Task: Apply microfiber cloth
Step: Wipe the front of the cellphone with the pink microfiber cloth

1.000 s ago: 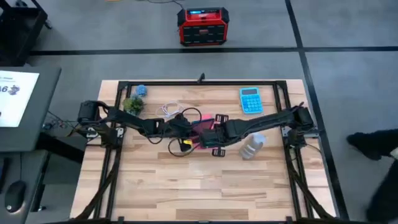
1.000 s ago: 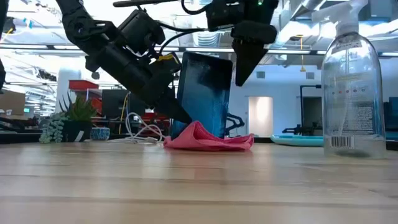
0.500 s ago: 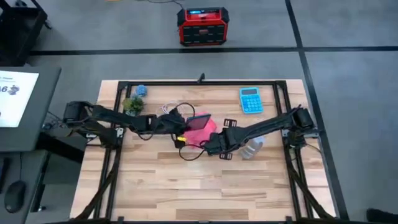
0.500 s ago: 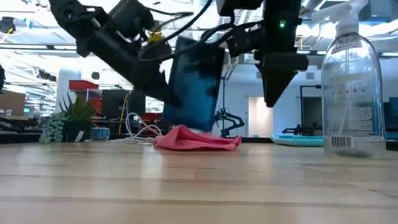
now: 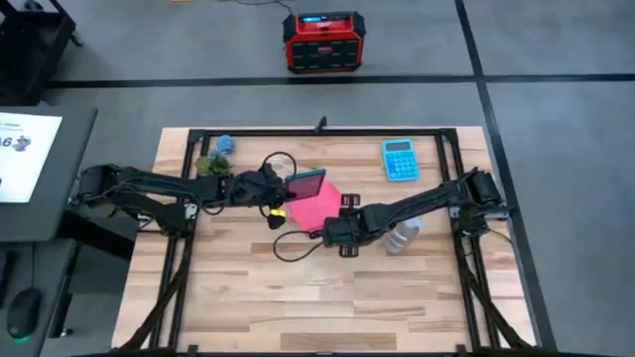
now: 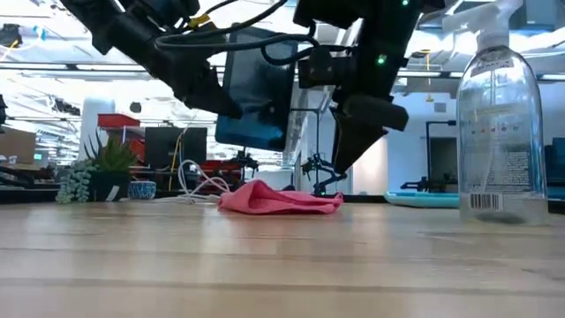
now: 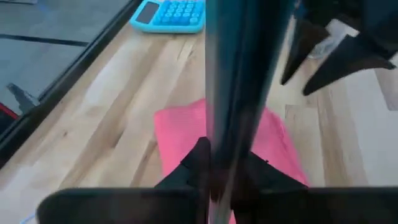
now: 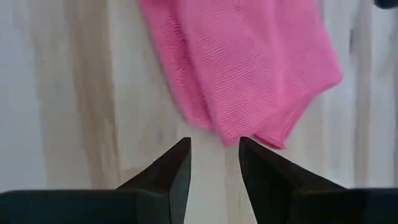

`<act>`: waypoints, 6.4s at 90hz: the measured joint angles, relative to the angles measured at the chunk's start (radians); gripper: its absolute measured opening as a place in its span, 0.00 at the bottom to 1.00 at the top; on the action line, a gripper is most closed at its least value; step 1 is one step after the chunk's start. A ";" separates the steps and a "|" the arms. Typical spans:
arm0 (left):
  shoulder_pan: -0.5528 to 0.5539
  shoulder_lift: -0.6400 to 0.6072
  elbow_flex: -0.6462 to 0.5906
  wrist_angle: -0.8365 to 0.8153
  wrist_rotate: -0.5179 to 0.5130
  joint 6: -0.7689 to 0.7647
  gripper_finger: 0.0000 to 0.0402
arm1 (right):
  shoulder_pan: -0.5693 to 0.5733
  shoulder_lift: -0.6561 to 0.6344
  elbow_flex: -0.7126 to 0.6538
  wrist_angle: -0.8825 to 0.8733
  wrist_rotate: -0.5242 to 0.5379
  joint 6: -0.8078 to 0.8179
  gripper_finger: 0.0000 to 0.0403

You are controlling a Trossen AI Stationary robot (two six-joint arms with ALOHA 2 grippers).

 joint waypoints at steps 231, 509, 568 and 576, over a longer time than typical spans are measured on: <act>-0.013 0.427 -0.140 0.552 -0.002 0.044 0.03 | -0.067 0.019 -0.041 0.398 -0.266 0.124 0.40; 0.268 -0.147 -0.311 0.245 0.411 -0.286 0.03 | -0.095 0.274 -0.117 0.790 0.115 0.528 0.03; 0.216 -0.139 -0.311 0.295 0.411 -0.401 0.03 | 0.032 -0.057 -0.123 0.879 0.549 0.227 0.00; 0.204 -0.139 -0.311 0.344 0.411 -0.446 0.03 | 0.017 -0.019 -0.124 0.982 0.479 0.077 0.00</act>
